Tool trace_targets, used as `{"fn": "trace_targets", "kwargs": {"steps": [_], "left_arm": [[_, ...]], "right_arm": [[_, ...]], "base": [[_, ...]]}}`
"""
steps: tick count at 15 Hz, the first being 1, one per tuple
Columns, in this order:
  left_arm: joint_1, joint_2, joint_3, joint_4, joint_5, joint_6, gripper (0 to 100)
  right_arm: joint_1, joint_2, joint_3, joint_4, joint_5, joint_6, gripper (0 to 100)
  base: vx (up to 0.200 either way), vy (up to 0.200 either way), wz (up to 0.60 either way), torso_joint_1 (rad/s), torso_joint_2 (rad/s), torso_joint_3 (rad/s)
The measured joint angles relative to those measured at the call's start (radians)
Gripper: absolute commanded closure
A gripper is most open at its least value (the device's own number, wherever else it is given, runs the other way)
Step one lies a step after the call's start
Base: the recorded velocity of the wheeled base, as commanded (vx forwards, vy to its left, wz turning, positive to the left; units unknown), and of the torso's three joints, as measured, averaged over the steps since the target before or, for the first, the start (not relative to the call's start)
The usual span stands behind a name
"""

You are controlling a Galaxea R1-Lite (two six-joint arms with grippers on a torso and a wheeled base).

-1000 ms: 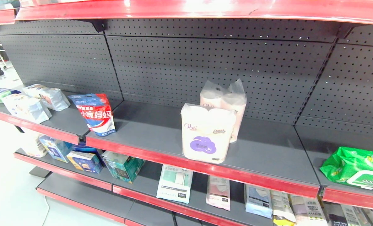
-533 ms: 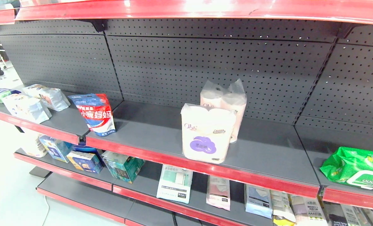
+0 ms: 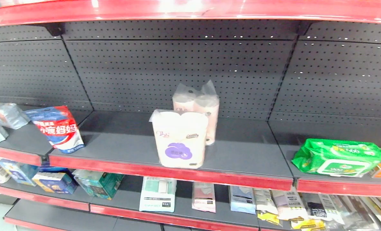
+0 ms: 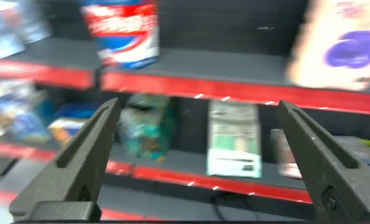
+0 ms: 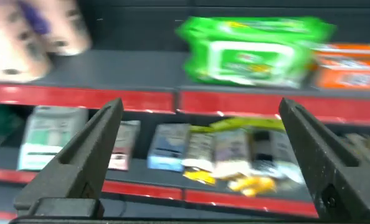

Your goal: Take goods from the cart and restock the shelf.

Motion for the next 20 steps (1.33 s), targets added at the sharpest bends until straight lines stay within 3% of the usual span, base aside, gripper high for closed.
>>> {"fn": "trace_targets", "kwargs": {"steps": [5,8,10,12,16,18,20], "left_arm": [[0.000,0.000,0.000,0.001,-0.017,-0.001,0],[-0.003,0.015,-0.017,0.002,-0.060,0.035,0],[-0.005,0.076,-0.106,-0.001,-0.059,0.011,0],[-0.002,0.241,-0.235,-0.003,-0.029,-0.036,0],[0.052,0.760,-0.462,-0.002,0.084,-0.078,0],[0.096,1.006,-0.544,-0.004,0.093,-0.076,0],[0.160,1.184,-0.594,-0.027,0.027,-0.042,0]], "right_arm": [[-0.001,0.000,-0.001,-0.001,0.000,-0.004,0],[-0.001,0.000,0.000,0.000,0.001,-0.005,0],[0.000,0.000,0.000,0.000,0.001,-0.005,0],[-0.001,0.000,0.000,0.000,0.001,-0.005,0],[0.000,0.000,0.000,0.000,0.001,-0.005,0],[0.000,0.000,0.000,0.000,0.001,-0.005,0],[0.000,0.000,0.000,0.000,0.001,-0.005,0]], "base": [[0.000,0.000,-0.24,0.001,0.00,0.001],[0.000,0.000,0.00,0.000,0.00,0.000],[0.000,0.000,0.00,0.000,0.00,0.000],[0.000,0.000,0.00,0.000,0.00,0.000],[0.000,0.000,0.00,0.000,0.00,0.000],[0.000,0.000,0.00,0.000,0.00,0.000],[0.000,0.000,0.00,0.000,0.00,0.000]]}}
